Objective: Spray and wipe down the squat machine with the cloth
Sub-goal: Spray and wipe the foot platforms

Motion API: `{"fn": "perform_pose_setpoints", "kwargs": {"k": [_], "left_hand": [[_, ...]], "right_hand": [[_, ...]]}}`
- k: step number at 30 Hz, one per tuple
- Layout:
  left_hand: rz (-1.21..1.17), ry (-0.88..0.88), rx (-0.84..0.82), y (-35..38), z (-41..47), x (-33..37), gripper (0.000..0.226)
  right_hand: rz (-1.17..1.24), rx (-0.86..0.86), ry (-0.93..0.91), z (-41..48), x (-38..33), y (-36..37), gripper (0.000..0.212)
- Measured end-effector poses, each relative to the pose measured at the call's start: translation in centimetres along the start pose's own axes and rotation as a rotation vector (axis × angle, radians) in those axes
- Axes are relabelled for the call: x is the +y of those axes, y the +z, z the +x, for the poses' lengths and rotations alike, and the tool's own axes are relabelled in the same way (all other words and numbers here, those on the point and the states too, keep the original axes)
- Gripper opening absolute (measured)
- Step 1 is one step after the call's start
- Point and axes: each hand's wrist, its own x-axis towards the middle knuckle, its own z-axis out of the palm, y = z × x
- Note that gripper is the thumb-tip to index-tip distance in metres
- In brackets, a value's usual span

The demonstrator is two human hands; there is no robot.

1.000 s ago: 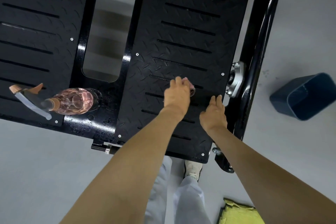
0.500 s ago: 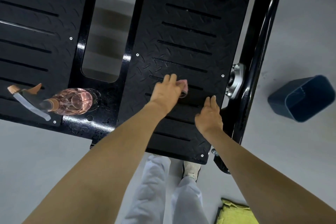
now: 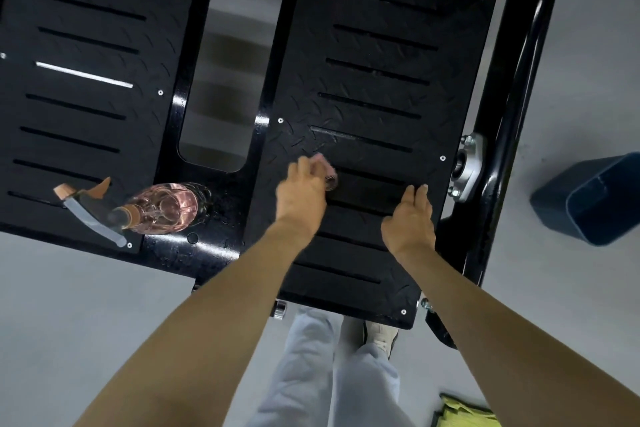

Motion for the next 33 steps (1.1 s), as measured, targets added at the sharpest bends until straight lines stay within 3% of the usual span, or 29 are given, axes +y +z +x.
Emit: {"fn": "perform_pose_setpoints", "kwargs": {"k": [4,7,14,18,25,28,33], "left_hand": [[-0.041,0.232,-0.014,1.1,0.0,6.3,0.053],[-0.028,0.307,-0.04,1.7,0.4,9.8,0.05],[-0.005,0.47,-0.06,0.3,2.1,8.1,0.055],[-0.034,0.356,0.076,-0.2,3.5,8.7,0.059],[0.15,0.3,0.116,-0.4,4.6,11.3,0.055],[0.239,0.346,0.097,-0.9,5.3,9.9,0.054],[0.277,0.216,0.011,-1.9,5.9,4.4,0.07]], "right_hand": [[-0.006,0.006,0.008,0.0,0.3,0.5,0.073],[0.032,-0.004,0.012,-0.4,1.3,0.5,0.067],[-0.013,0.061,-0.17,0.0,4.4,-1.5,0.058],[-0.009,0.119,-0.157,1.4,4.6,-2.5,0.068],[-0.102,0.114,-0.248,2.6,3.5,-3.3,0.074],[-0.147,0.06,-0.255,2.6,3.2,-3.5,0.076],[-0.2,-0.025,-0.271,2.7,2.6,-4.3,0.079]]}}
